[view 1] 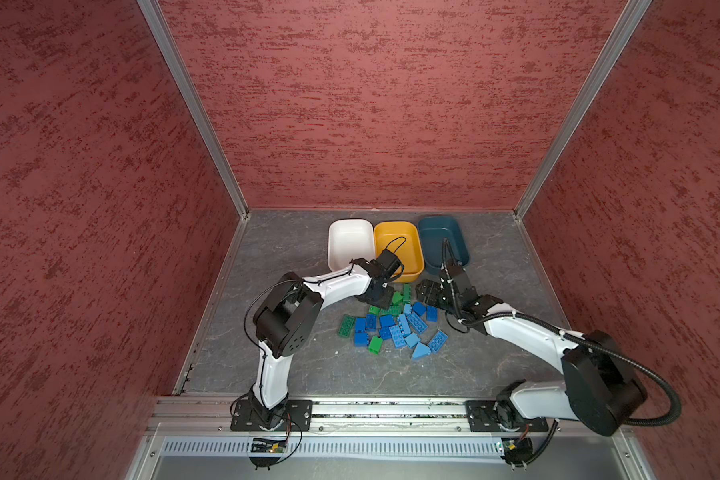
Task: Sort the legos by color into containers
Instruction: 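Drop a green brick into the white bin with the left gripper while right hovers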
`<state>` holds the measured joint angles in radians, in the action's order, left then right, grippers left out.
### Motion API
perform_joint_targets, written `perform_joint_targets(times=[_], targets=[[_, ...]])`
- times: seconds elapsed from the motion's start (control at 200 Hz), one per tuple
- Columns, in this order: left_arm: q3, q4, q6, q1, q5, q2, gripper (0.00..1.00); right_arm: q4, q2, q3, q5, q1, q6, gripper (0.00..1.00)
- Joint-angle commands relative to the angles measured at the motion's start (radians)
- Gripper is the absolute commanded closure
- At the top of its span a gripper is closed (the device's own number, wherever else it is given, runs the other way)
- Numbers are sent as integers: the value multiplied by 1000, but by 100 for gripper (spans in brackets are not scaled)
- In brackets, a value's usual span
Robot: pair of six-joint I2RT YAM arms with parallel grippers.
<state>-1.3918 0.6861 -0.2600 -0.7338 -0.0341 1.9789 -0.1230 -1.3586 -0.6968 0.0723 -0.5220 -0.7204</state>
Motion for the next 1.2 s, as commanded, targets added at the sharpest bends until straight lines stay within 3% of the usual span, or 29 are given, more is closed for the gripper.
perform_joint_targets(times=[0.0,0.19,0.371,0.576,0.706,0.867,1.197], targets=[[-22,-40,20,6,12,40,45,23,-9,-2,21,-6,-19,8],[-26,-50,10,5,-2,39,60,20,-24,-17,2,-6,-8,7],[117,-102,-9,5,-32,-120,72,18,-12,-24,8,-7,35,2],[242,-142,-39,10,-179,-378,75,84,-1,13,38,-7,23,1],[235,-212,-33,65,-260,-444,72,66,-18,5,67,-7,1,1],[111,-254,-47,189,-257,-327,71,-45,-23,-6,164,-7,-52,1],[-351,-104,-28,315,-235,128,67,-218,-57,-33,125,-7,20,6]])
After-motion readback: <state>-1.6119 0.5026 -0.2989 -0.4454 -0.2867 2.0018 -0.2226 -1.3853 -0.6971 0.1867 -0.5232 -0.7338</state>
